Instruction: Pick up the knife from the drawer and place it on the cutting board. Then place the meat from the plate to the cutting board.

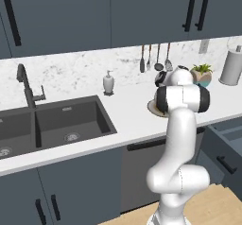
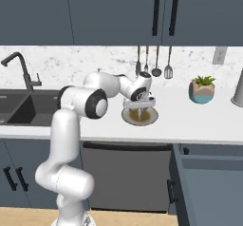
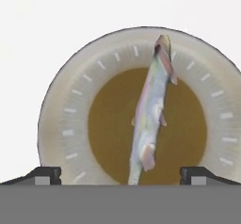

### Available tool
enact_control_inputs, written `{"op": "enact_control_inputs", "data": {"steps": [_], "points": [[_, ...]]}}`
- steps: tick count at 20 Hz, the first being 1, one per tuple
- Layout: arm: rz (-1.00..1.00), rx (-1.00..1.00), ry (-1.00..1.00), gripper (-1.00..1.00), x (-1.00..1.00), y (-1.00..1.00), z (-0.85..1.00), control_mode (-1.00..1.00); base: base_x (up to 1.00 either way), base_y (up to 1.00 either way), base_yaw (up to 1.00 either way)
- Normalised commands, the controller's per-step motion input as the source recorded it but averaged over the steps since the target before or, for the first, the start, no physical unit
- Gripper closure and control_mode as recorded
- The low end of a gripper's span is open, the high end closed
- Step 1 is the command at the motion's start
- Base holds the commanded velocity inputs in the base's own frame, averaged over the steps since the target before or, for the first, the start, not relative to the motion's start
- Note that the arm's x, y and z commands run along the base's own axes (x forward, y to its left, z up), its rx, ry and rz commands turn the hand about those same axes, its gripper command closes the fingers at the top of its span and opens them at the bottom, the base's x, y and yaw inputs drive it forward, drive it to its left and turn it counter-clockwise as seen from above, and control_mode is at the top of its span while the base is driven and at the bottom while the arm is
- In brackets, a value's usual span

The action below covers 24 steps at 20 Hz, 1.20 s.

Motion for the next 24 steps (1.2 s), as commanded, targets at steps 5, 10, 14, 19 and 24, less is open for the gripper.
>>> {"op": "enact_control_inputs", "data": {"steps": [5, 10, 14, 19, 24], "points": [[0.01, -0.02, -0.02, -1.0, 0.21, 0.0, -0.23, -1.0, 0.0, 0.0, 0.0], [0.01, -0.01, -0.01, -1.0, 0.2, 0.0, -0.27, -1.0, 0.0, 0.0, 0.0], [0.01, -0.02, -0.02, -1.0, 0.17, 0.0, -0.29, -1.0, 0.0, 0.0, 0.0], [0.01, -0.04, -0.03, -1.0, 0.17, 0.0, -0.26, -1.0, 0.0, 0.0, 0.0], [0.02, -0.04, -0.05, 1.0, 0.02, 0.0, -0.24, -1.0, 0.0, 0.0, 0.0]]}}
